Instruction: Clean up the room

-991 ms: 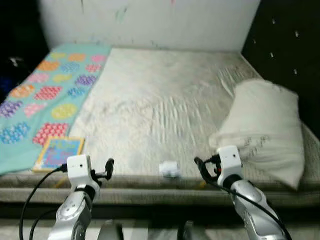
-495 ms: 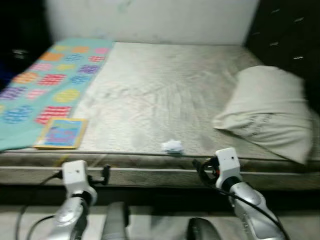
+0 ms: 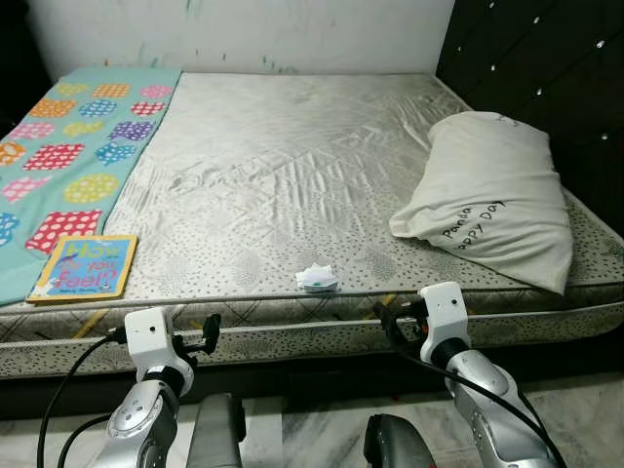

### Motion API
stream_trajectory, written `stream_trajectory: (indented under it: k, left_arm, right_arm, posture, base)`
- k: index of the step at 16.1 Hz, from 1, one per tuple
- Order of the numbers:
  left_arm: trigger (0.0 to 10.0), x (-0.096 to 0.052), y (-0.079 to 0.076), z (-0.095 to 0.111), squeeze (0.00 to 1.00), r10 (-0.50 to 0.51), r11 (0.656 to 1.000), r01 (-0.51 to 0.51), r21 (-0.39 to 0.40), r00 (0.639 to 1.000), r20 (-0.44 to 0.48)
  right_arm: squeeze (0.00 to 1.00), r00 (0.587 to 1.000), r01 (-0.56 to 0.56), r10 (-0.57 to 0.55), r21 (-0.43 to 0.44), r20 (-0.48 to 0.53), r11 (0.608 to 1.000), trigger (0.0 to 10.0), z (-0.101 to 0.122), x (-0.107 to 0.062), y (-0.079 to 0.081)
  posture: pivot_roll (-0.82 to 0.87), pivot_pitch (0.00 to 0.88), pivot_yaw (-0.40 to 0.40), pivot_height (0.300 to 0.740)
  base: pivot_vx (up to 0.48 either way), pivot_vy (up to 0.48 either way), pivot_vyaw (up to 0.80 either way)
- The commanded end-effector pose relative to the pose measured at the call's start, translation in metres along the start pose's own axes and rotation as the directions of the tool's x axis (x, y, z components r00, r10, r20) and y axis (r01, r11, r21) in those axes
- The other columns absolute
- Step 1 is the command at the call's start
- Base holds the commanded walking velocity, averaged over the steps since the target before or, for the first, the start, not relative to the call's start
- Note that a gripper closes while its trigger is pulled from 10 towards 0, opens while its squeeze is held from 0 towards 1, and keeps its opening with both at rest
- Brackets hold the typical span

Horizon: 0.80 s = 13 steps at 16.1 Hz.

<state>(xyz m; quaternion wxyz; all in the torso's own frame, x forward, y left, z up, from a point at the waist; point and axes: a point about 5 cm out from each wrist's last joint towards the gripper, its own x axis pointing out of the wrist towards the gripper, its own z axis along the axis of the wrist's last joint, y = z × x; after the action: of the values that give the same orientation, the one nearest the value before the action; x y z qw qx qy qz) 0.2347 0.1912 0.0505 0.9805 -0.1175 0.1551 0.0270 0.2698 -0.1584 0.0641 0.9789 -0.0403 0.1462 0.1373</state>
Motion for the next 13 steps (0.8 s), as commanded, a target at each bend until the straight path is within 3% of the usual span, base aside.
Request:
stream_trajectory:
  k: [1, 7, 13]
  left_arm:
    - [10.0, 0.0000, -0.0012, 0.0067, 0.00, -0.012, 1.000, 0.012, 0.001, 0.999, 0.031]
    - [10.0, 0.0004, -0.0009, 0.0071, 0.00, -0.017, 1.000, 0.017, -0.001, 0.999, 0.028]
    - [10.0, 0.0016, -0.0015, 0.0067, 0.00, -0.024, 1.000, 0.024, 0.009, 1.000, 0.015]
  right_arm:
    - [0.00, 0.999, -0.018, 0.018, -0.025, 0.038, 1.000, 10.0, 0.0087, 0.0022, 0.0012]
    - [0.00, 0.999, -0.019, 0.020, -0.025, 0.042, 0.999, 10.0, 0.0082, 0.0021, 0.0017]
    - [0.00, 0.999, -0.008, 0.008, -0.006, 0.035, 1.000, 10.0, 0.0070, 0.0040, 0.0004]
  posture:
    - [-0.05, 0.000, -0.040, 0.585]
    - [-0.05, 0.000, -0.039, 0.585]
    - [-0.05, 0.000, -0.039, 0.585]
  base:
    - [0.360, 0.000, 0.00]
    - [0.368, 0.000, 0.62]
    - [0.274, 0.000, 0.00]
